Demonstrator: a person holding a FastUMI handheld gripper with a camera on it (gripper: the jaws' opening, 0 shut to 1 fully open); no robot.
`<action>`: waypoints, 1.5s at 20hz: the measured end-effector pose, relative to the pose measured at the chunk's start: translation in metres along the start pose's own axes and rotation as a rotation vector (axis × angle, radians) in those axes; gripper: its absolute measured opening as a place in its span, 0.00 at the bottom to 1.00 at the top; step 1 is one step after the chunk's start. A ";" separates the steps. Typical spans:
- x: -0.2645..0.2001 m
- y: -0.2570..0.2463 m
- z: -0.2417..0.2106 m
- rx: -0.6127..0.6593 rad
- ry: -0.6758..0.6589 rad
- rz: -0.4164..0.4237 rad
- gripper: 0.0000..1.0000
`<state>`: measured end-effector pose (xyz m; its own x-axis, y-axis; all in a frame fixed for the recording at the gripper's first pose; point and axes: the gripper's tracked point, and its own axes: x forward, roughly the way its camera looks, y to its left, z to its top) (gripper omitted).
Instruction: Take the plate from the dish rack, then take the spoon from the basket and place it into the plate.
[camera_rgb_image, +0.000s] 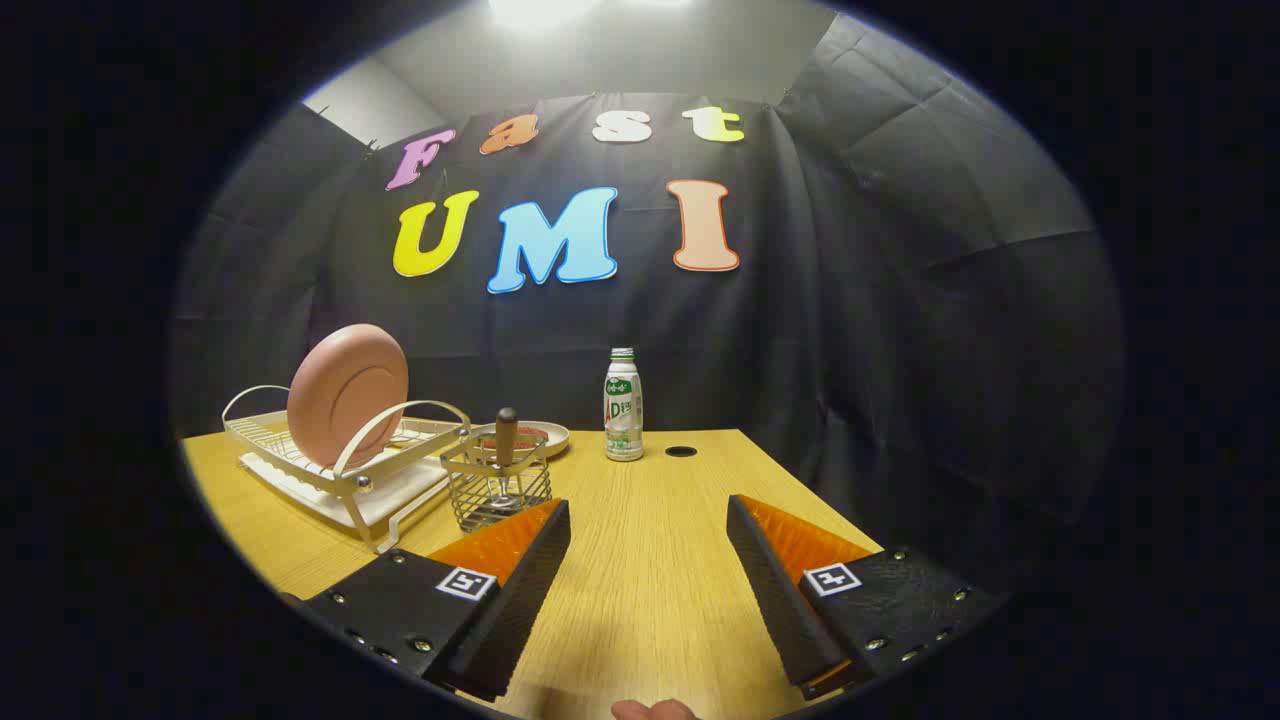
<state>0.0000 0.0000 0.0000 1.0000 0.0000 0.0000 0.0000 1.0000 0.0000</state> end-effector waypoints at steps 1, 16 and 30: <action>0.011 0.000 -0.002 0.001 0.012 -0.001 0.96; 0.031 -0.024 0.098 0.002 0.005 -0.124 0.96; 0.008 0.105 0.210 -0.065 0.106 -0.054 0.96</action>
<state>0.0078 0.1055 0.2101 0.9929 -0.0572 -0.1042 0.0504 0.9965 -0.0673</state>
